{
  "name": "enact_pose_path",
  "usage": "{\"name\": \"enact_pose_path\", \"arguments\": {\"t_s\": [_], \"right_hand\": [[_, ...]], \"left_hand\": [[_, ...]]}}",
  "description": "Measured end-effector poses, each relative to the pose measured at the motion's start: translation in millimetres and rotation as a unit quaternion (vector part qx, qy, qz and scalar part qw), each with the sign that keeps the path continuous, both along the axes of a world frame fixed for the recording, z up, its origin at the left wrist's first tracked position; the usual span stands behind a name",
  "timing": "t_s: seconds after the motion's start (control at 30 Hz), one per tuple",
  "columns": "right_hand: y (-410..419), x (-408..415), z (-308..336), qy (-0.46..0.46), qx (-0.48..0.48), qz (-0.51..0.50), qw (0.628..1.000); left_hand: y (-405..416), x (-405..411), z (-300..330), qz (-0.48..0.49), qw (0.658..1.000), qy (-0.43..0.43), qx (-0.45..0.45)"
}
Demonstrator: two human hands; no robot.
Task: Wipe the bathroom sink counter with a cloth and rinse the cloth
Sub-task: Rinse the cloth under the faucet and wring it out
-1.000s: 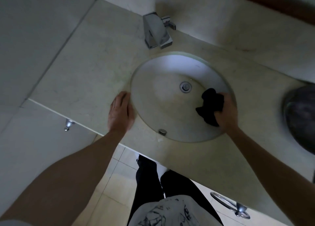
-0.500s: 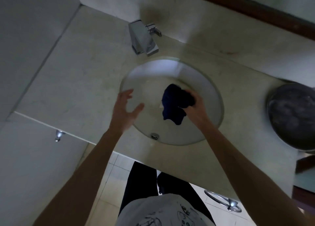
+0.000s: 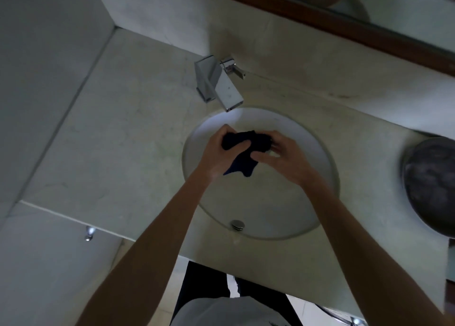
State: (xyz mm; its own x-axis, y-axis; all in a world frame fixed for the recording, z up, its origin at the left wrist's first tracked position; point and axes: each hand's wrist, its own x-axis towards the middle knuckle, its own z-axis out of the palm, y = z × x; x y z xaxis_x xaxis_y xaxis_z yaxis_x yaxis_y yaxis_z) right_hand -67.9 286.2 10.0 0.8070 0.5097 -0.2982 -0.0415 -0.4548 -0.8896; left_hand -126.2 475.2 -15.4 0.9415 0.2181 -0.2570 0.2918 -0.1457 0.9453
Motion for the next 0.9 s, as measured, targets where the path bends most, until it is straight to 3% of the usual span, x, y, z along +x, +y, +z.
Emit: {"name": "enact_pose_path", "arguments": {"t_s": [0.17, 0.27, 0.33, 0.43, 0.57, 0.67, 0.9], "right_hand": [[18.9, 16.1, -13.9, -0.034, -0.020, -0.044, 0.998], [22.0, 27.5, -13.5, 0.048, 0.019, -0.036, 0.998], [29.8, 44.5, -11.5, 0.055, 0.050, -0.114, 0.991], [60.4, 79.6, -2.2, -0.042, 0.054, -0.221, 0.973], [105.4, 106.1, 12.3, -0.171, -0.025, -0.130, 0.976], [112.7, 116.9, 10.2, -0.289, -0.087, -0.097, 0.948], [113.8, 129.6, -4.2, -0.307, -0.092, -0.135, 0.938]], "left_hand": [[9.6, 2.7, -17.5, -0.100, 0.995, -0.003, 0.003], [15.6, 7.2, -31.0, -0.083, 0.996, -0.001, 0.029], [15.6, 12.7, -37.6, -0.050, 0.997, 0.022, 0.063], [14.1, 22.9, -44.7, -0.023, 0.994, 0.037, 0.098], [14.6, 39.5, -40.2, 0.039, 0.996, 0.042, 0.073], [16.5, 47.9, -36.5, 0.039, 0.995, 0.027, 0.087], [18.2, 53.6, -33.7, 0.080, 0.995, 0.027, 0.053]]}}
